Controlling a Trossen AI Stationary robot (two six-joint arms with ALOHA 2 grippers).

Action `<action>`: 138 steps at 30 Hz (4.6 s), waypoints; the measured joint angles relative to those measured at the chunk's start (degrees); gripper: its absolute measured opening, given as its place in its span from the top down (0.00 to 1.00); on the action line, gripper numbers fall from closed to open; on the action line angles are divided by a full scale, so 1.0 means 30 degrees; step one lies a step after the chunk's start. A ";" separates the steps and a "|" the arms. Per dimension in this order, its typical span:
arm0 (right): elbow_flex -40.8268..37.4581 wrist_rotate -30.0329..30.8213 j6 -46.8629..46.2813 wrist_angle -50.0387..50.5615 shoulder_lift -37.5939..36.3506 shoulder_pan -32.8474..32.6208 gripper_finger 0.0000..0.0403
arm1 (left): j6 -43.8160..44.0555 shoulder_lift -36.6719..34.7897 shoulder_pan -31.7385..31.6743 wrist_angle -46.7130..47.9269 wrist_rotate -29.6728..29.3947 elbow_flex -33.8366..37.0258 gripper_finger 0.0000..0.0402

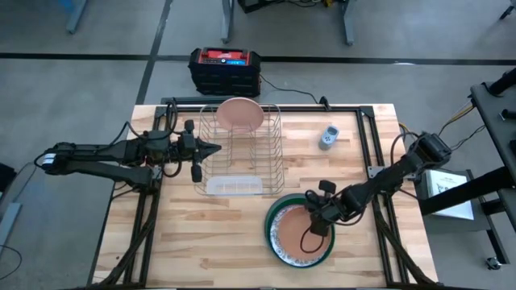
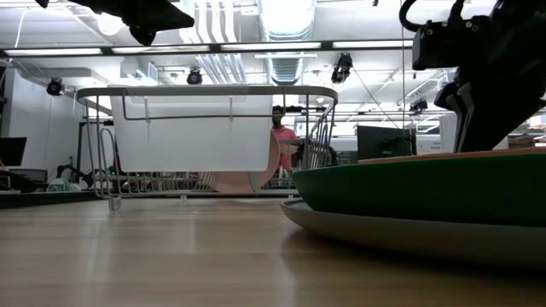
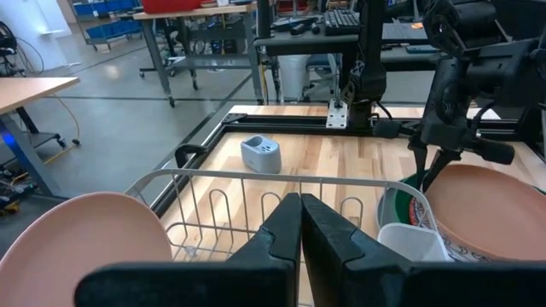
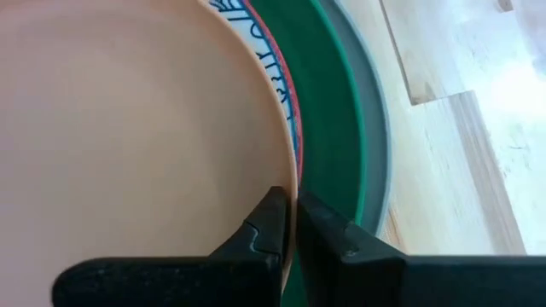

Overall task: Sort dishes
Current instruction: Put the light orange plate in the dish rack

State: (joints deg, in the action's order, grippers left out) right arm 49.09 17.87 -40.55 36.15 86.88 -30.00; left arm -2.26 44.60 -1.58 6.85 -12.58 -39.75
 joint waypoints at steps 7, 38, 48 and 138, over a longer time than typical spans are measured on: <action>0.0154 0.0132 -0.0107 0.0762 -0.0237 0.0007 0.97 | 0.0007 0.0000 0.0000 -0.0001 -0.0007 0.0000 1.00; 1.0866 1.8915 0.7228 1.0515 -0.1986 0.1685 1.00 | 0.0007 -0.0339 0.0000 0.0344 0.0007 0.0007 1.00; 1.0743 2.1587 0.9337 0.8591 -0.1796 0.6141 1.00 | 0.0304 -0.1509 0.0000 0.1386 -0.0007 0.0007 1.00; 0.8449 0.7552 2.7989 -2.0885 0.7771 1.5329 1.00 | -0.0138 -0.3147 0.0007 0.2593 -0.0124 0.0007 1.00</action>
State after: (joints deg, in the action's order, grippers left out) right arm 74.44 40.52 43.42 -26.50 110.19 15.99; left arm -2.68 35.16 -1.56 14.63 -12.95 -39.72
